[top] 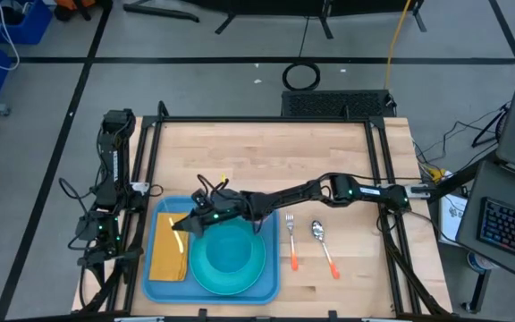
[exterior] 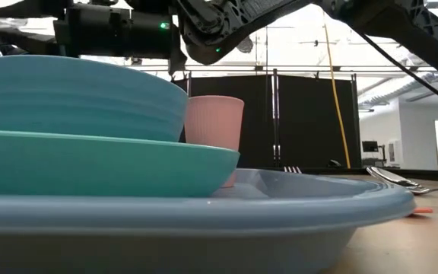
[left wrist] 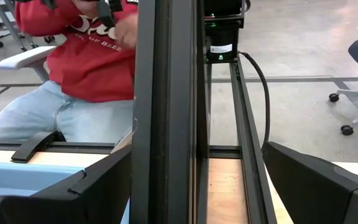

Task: Set up tray
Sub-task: Put the yellow table knife on top of the yellow table napkin on the blue tray

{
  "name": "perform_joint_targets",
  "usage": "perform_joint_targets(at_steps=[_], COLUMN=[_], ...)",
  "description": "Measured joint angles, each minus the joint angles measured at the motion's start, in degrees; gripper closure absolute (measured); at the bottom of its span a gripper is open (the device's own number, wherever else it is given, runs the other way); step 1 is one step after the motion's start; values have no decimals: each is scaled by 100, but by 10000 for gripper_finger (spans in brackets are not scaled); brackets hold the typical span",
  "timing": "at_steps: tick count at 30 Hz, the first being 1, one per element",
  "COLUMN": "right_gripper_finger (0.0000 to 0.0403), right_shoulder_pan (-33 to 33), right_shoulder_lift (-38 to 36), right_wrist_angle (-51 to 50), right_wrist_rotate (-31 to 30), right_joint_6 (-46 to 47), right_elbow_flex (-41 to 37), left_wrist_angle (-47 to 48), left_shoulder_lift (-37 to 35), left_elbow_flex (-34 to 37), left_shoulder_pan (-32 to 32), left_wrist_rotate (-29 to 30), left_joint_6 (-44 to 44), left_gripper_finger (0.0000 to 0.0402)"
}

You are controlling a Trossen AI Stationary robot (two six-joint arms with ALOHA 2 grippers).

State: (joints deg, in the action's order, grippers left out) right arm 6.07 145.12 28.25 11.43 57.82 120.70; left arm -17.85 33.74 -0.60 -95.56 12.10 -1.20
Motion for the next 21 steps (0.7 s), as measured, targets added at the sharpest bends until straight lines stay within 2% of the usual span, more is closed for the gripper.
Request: perform_joint_targets(at_steps=[6, 21], right_gripper_finger=[373, 365], right_shoulder_pan=[2, 214], right_shoulder_lift=[0, 24], right_wrist_angle=[-183, -456], right_wrist_rotate=[-402, -414], right_joint_6=[-8, -144], right_elbow_flex=[0, 0], left_wrist_angle=[1, 2], left_shoulder_lift=[0, 0], left_elbow_flex=[0, 0], left_shoulder_pan=[-1, 1], left_wrist_rotate=[0, 2], left_joint_6=[-1, 0], left_gripper_finger=[50, 50])
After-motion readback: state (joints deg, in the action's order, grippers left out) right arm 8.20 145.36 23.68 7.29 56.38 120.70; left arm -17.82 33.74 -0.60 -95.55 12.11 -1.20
